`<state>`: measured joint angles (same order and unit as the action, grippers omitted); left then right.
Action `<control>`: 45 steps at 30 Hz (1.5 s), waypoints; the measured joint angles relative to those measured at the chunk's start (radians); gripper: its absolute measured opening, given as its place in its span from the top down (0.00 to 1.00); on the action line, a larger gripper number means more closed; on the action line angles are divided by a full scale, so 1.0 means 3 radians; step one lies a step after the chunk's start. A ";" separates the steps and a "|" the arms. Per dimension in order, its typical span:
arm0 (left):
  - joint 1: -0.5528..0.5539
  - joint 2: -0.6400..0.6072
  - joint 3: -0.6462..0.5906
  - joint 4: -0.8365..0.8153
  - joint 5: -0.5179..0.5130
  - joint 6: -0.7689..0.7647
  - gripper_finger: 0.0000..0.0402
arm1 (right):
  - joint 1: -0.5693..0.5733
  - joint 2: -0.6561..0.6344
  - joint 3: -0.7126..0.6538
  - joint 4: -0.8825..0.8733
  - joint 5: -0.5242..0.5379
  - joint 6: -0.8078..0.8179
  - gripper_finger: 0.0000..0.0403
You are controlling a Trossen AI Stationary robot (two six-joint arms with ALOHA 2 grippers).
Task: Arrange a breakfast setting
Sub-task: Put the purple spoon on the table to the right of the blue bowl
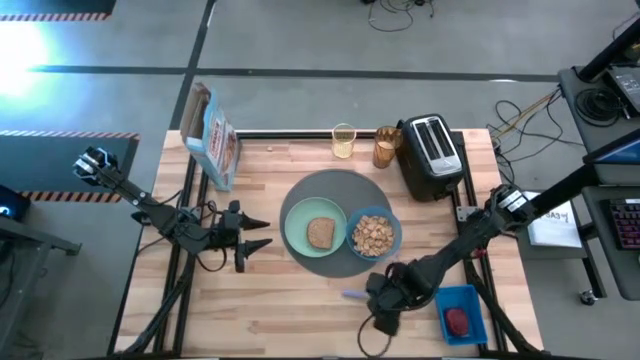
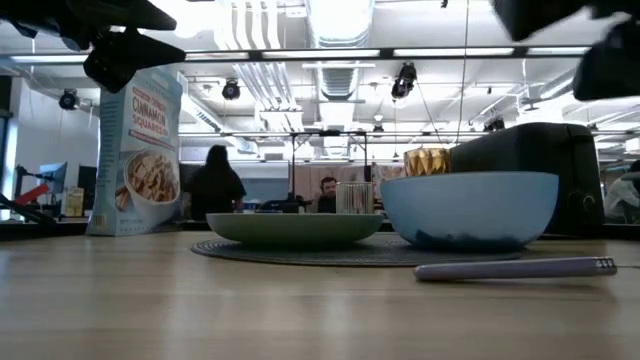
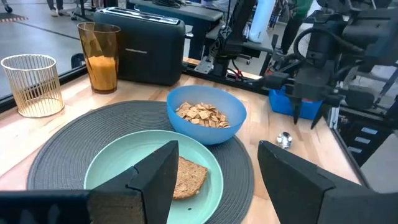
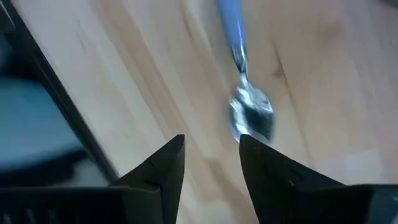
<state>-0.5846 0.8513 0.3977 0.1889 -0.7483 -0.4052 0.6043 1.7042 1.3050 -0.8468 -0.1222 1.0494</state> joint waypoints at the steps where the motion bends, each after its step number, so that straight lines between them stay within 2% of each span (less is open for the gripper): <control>1: 0.0000 0.0000 0.0000 0.0019 0.0001 -0.0007 0.49 | -0.0021 -0.0001 0.0039 0.0034 0.0036 0.0192 0.64; 6: 0.0000 0.0000 0.0000 0.0096 0.0020 -0.0014 0.49 | -0.0104 -0.0001 0.0105 0.0105 0.0191 0.1533 0.66; 8: 0.0000 0.0000 0.0001 0.0096 0.0086 0.0009 0.49 | -0.0113 -0.0001 0.0085 0.0116 0.0278 0.1797 0.67; 10: 0.0000 0.0000 0.0001 0.0092 0.0192 0.0051 0.49 | -0.0117 -0.0001 0.0075 0.0123 0.0358 0.1607 0.67; 15: -0.0003 0.0000 0.0001 0.0094 0.0295 0.0146 0.49 | -0.0133 0.0061 0.0073 0.0304 0.0702 0.0609 0.67; 20: -0.0004 -0.0010 0.0000 0.0097 0.0460 0.0153 0.49 | -0.0259 0.0314 0.0077 0.0533 0.0584 0.0739 0.67; 27: -0.0005 -0.0029 0.0001 0.0094 0.0472 0.0174 0.49 | -0.0286 0.0649 0.0312 0.0535 0.0466 -0.0017 0.67; 34: -0.0006 -0.0038 0.0001 0.0093 0.0497 0.0165 0.49 | -0.0289 0.0911 0.0680 0.0019 0.0505 -0.0413 0.67; 45: -0.0006 -0.0038 0.0001 0.0088 0.0502 0.0173 0.49 | -0.0316 0.1287 0.1040 -0.0206 0.0460 -0.1054 0.68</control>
<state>-0.5865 0.8398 0.3981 0.2153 -0.5976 -0.3534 0.5094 2.0905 1.6169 -0.9086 0.0158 0.7333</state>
